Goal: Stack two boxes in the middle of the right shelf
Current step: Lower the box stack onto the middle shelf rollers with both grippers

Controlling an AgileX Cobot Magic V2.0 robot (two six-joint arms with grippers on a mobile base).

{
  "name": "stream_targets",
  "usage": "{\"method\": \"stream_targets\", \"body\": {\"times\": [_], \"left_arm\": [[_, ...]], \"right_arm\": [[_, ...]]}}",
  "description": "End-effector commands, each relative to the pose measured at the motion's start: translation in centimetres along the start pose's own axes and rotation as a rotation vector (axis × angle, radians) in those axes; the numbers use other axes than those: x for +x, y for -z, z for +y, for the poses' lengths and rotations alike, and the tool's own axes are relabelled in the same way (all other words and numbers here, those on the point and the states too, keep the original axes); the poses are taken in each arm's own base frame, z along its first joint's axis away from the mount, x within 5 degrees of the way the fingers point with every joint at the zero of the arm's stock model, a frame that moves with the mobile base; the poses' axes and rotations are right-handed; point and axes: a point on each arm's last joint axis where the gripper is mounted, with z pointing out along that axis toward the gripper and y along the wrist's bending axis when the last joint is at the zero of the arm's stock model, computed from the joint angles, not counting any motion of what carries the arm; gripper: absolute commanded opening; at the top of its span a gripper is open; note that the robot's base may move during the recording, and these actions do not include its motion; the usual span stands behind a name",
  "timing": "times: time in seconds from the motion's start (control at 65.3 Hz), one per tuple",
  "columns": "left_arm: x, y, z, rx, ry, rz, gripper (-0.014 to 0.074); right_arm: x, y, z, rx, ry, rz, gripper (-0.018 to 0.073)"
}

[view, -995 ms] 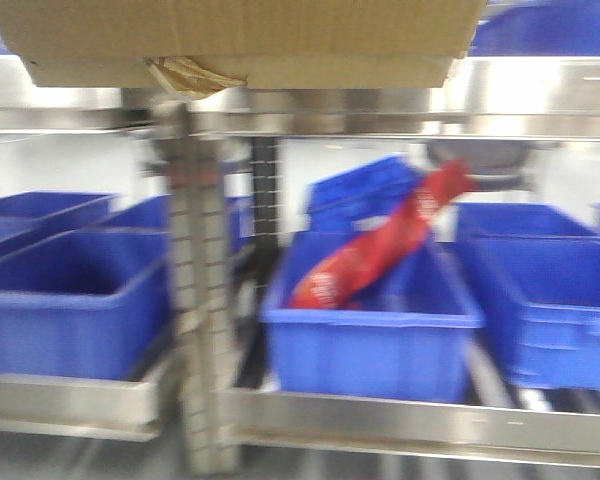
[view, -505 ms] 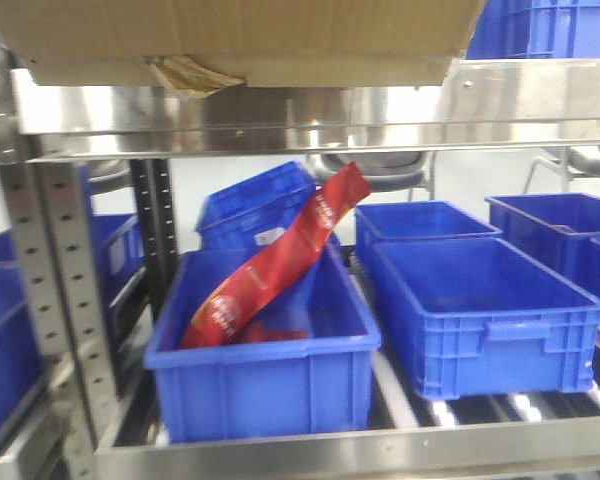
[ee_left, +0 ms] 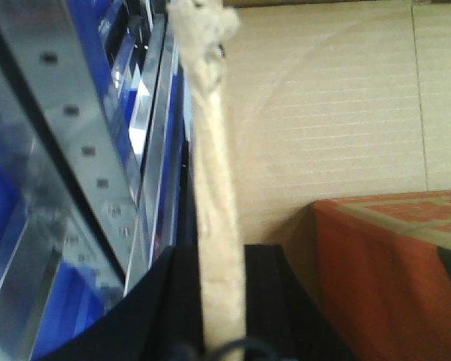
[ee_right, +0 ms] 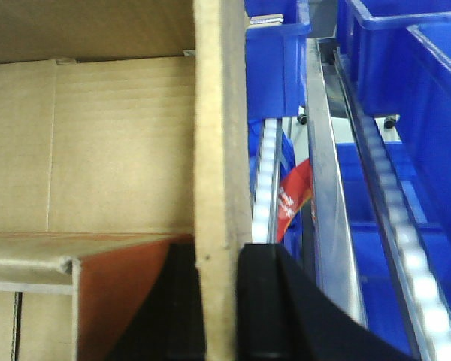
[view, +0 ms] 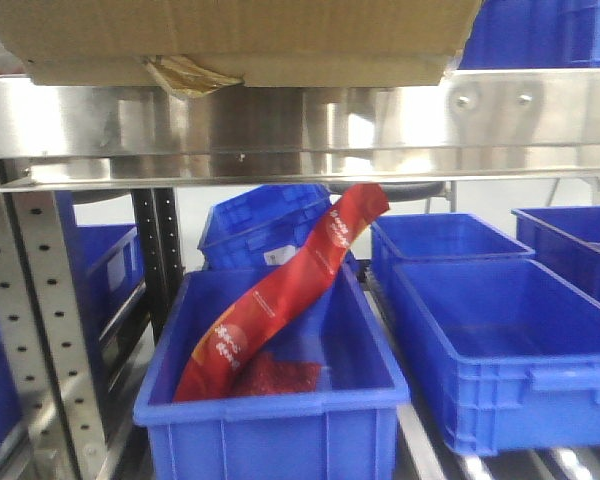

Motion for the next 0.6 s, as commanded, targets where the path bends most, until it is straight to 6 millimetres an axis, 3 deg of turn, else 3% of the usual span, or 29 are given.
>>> {"method": "stream_targets", "body": {"times": [0.0,0.582], "left_arm": [[-0.66,0.64,0.55,-0.016,-0.009,-0.051,-0.0111],[-0.66,0.64,0.55,-0.016,-0.009,-0.051,-0.0111]], "right_arm": [[-1.43,1.07,0.14,-0.032,0.002,-0.098,-0.0153],[-1.5,1.08,0.18,-0.037,0.002,-0.106,-0.0153]]}}
